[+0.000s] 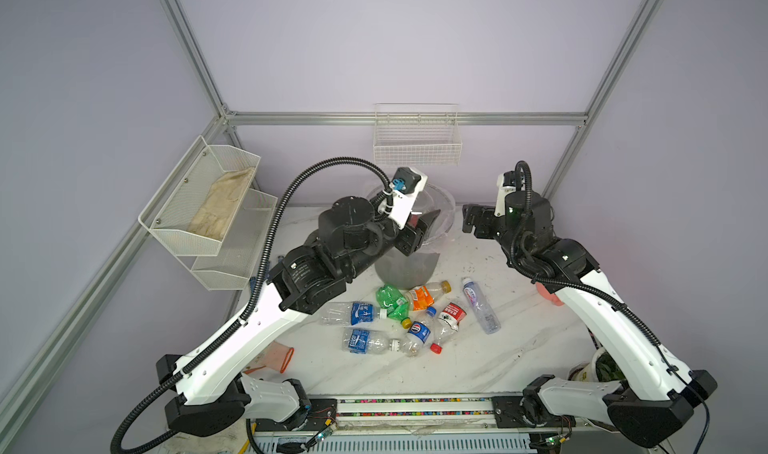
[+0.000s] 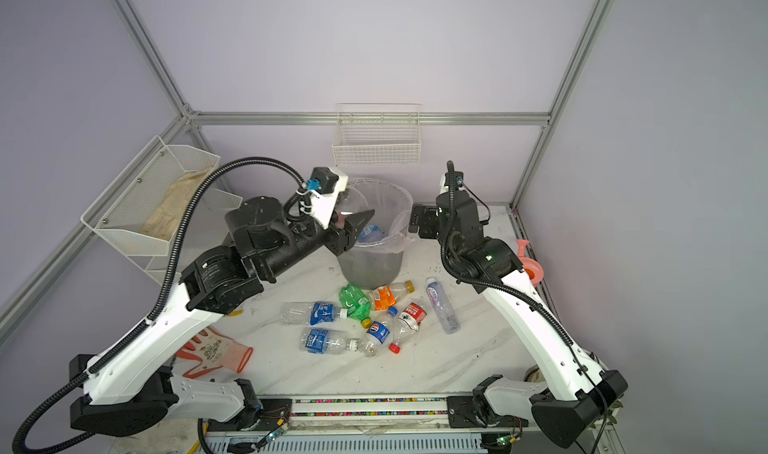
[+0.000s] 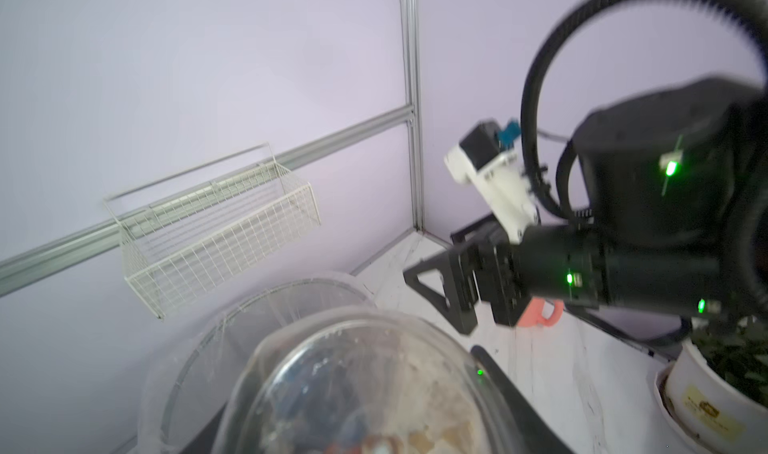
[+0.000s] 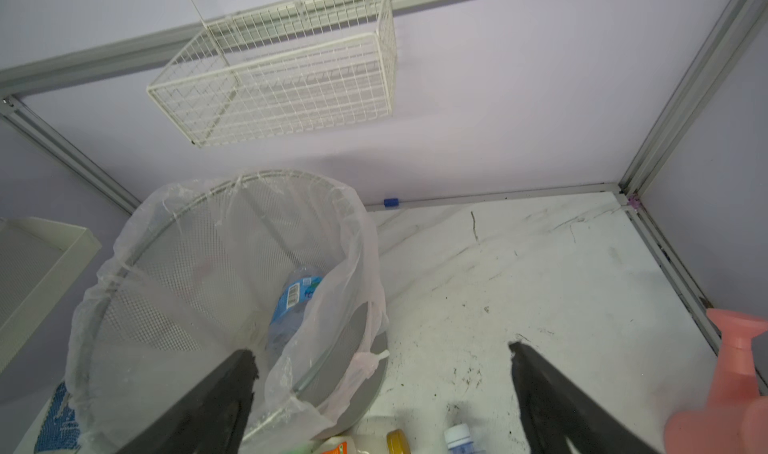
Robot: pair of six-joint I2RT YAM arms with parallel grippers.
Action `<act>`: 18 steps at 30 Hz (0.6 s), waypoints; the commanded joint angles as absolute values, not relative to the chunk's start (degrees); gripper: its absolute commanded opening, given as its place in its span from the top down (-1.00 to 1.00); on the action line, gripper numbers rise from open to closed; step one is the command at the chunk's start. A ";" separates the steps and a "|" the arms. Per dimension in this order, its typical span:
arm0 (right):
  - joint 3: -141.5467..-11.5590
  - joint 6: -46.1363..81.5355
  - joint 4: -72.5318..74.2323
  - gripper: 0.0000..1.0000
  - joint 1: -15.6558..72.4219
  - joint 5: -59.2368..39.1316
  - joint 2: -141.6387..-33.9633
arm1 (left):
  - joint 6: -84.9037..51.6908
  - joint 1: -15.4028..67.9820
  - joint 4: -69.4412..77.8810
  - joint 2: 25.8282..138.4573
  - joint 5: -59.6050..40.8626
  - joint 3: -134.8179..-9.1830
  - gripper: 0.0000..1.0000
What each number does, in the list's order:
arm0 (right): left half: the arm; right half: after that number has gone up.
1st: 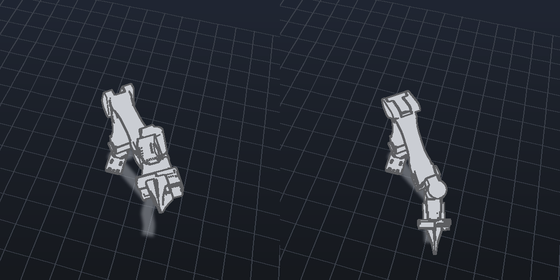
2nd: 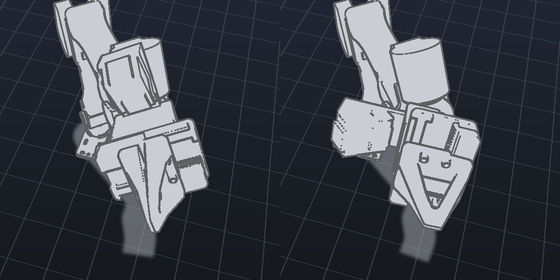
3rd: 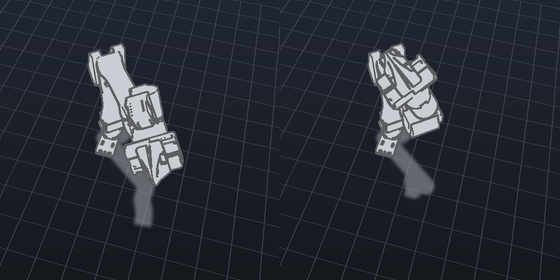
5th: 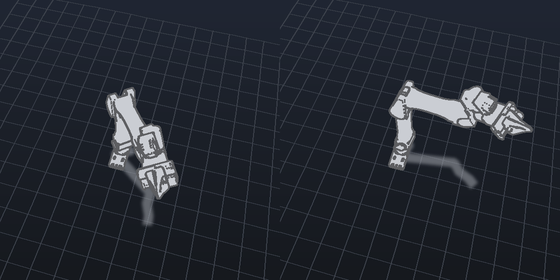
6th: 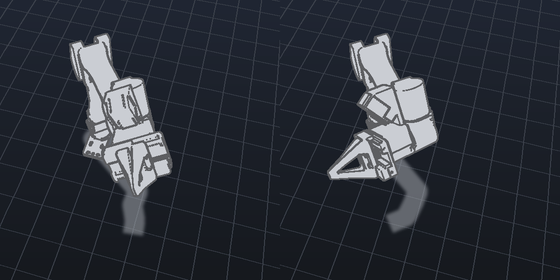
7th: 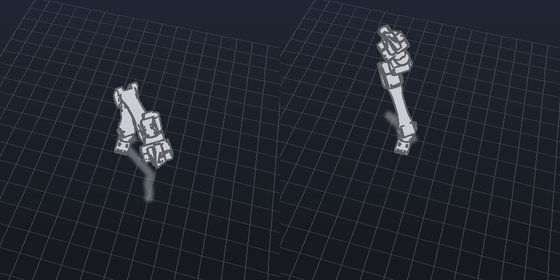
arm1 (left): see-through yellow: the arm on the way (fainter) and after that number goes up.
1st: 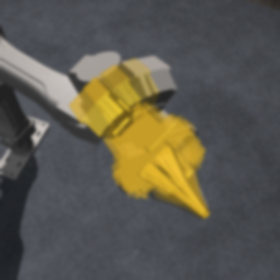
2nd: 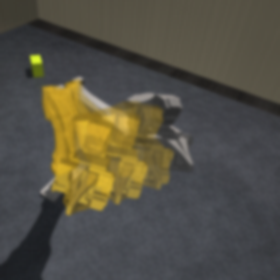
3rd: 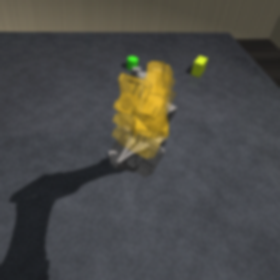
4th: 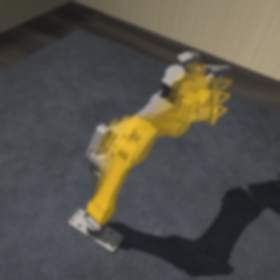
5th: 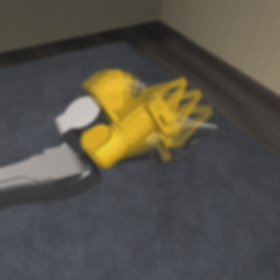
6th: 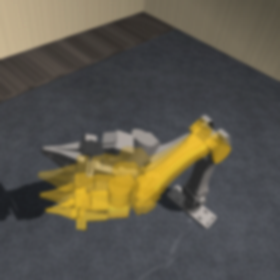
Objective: Throw the plastic bottles in the bin
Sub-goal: 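Lift the clear bottle with the left gripper up over the wastebasket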
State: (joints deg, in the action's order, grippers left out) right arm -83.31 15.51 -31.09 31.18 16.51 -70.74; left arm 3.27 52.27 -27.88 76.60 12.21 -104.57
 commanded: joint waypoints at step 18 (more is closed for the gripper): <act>-78.28 15.29 -27.42 -0.95 31.11 14.42 -65.63 | 0.88 41.46 -16.06 83.23 -0.75 -123.48 1.00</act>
State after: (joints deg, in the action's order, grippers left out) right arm -78.48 14.94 -28.88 31.18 13.30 -65.95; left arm 1.96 42.15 -20.36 84.23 -0.25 -122.52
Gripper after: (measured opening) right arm 0.975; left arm 0.620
